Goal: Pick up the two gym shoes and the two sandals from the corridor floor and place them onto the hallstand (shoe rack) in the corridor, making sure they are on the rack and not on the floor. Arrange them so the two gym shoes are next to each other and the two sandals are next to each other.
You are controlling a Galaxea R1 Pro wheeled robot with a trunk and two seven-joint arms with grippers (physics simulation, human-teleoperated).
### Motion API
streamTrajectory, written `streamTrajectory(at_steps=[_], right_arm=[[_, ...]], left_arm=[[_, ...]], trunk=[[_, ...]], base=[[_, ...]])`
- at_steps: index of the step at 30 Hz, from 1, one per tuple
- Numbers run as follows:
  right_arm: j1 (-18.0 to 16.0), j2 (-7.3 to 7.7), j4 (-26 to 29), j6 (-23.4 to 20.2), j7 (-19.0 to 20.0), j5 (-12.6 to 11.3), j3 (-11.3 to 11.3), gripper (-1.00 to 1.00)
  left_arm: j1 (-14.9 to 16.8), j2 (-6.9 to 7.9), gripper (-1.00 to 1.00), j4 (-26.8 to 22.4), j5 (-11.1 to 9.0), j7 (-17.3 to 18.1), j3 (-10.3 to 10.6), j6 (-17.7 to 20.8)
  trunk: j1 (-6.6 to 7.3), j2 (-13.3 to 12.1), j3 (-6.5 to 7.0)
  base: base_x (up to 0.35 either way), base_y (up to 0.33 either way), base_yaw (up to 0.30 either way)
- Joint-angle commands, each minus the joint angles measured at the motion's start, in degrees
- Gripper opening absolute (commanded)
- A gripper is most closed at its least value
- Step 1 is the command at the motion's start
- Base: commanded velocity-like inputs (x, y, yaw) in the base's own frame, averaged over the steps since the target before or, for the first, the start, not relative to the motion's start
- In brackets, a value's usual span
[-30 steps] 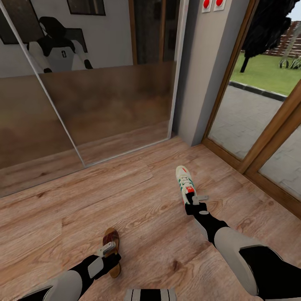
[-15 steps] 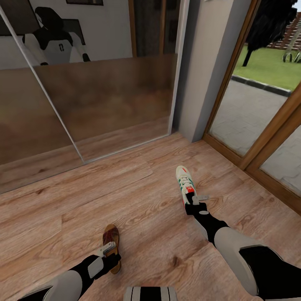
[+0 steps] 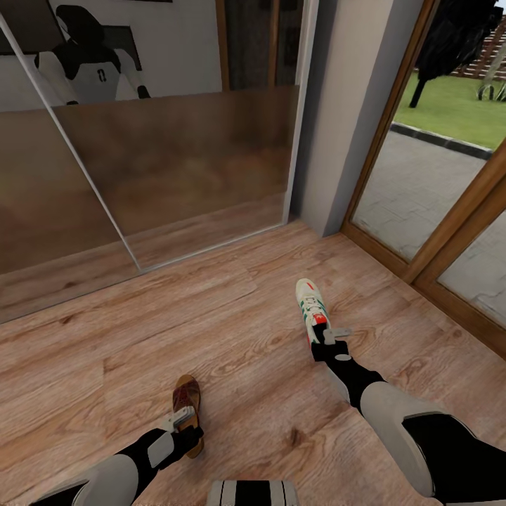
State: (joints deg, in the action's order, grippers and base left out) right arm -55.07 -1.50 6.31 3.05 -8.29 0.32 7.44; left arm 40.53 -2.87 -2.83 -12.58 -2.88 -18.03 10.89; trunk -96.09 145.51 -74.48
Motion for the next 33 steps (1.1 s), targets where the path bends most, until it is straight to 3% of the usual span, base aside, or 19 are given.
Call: streamTrajectory(at_steps=[1,22,33], right_arm=[[-0.04,0.00,-0.07,0.11,-0.32,0.03,0.39,-1.00],[-0.04,0.31,0.24,2.06,-0.39,0.11,0.47,-1.00],[-0.14,1.22,4.52,2.18,-0.67,0.37,0.80,-1.00]], left_arm=[[-0.02,-0.03,1.00,-0.16,-0.60,-0.28,0.01,0.36],[-0.01,-0.08,1.00,-0.23,-0.60,-0.20,0.27,-0.20],[-0.01,-0.03,1.00,-0.18,-0.56,-0.19,0.27,-2.47]], trunk=[[0.01,0.01,-0.04],[0.01,0.01,-0.04],[0.01,0.01,-0.04]], base=[[0.000,0.000,0.000],[0.000,0.000,0.000],[0.000,0.000,0.000]])
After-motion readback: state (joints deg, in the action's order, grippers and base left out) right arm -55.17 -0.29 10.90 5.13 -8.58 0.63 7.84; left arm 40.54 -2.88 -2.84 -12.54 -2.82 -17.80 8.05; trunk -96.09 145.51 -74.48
